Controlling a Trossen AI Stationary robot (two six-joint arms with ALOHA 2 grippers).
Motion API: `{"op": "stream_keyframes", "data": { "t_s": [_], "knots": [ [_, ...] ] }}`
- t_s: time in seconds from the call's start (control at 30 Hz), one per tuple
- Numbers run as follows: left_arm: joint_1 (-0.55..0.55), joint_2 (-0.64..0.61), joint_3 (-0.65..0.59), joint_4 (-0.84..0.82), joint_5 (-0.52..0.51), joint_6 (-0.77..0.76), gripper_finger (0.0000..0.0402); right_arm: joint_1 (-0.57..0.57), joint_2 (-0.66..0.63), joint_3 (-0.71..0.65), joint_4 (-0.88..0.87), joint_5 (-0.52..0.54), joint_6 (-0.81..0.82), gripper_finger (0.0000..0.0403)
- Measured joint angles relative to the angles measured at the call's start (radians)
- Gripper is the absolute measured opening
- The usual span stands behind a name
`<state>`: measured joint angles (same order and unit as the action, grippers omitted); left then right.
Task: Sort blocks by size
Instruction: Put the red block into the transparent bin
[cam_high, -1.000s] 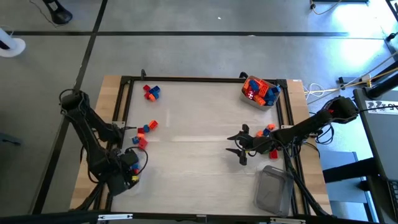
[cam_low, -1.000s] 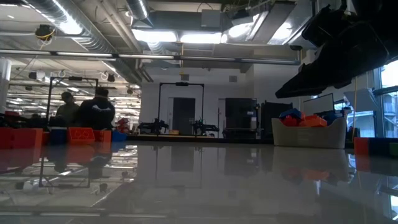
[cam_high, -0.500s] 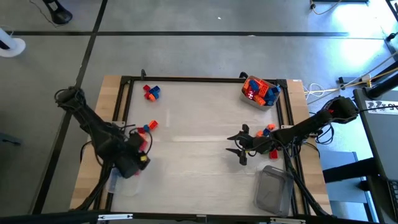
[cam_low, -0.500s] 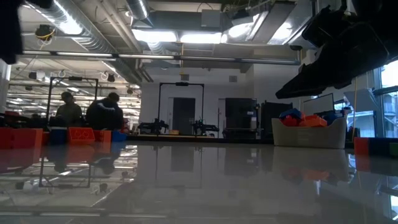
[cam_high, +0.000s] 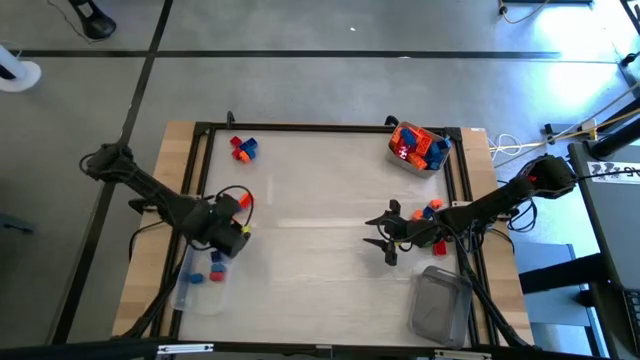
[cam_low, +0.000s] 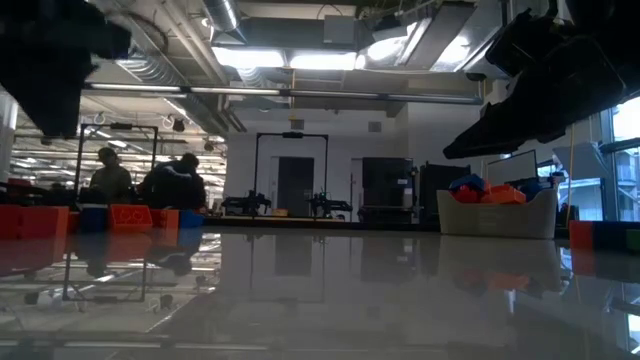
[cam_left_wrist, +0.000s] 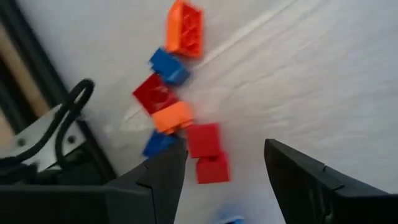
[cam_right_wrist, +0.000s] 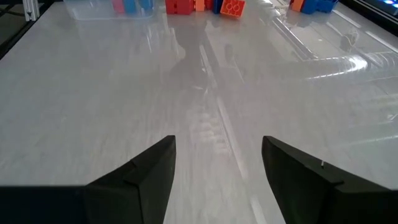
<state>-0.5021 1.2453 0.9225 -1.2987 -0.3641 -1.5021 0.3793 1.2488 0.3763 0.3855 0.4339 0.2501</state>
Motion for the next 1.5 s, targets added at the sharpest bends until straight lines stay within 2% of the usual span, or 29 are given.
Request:
{"op": "stream_keyframes", "data": {
  "t_s": [0.23,0.5,1.0,1.37,1.5],
  "knots": [
    [0.11,0.0,-0.103,0.117,0.114,0.146,0.0204,0.0,0.0,0.0,0.001,0.0,0.0,0.0237],
    [0.184,-0.002,-0.2,0.232,0.194,0.248,0.0204,0.0,0.0,0.0,0.0,0.0,0.0,0.0237],
    [0.216,-0.002,-0.3,0.321,0.207,0.274,0.0204,0.0,0.0,0.0,-0.002,0.0,0.0,0.0237],
    [0.216,-0.003,-0.397,0.479,0.24,0.298,0.0203,0.0,0.0,0.0,-0.002,0.0,0.0,0.0237],
    [0.216,-0.004,-0.405,0.503,0.238,0.325,0.0184,0.0,0.0,0.0,-0.003,0.0,-0.001,0.0237]
  ]
}}
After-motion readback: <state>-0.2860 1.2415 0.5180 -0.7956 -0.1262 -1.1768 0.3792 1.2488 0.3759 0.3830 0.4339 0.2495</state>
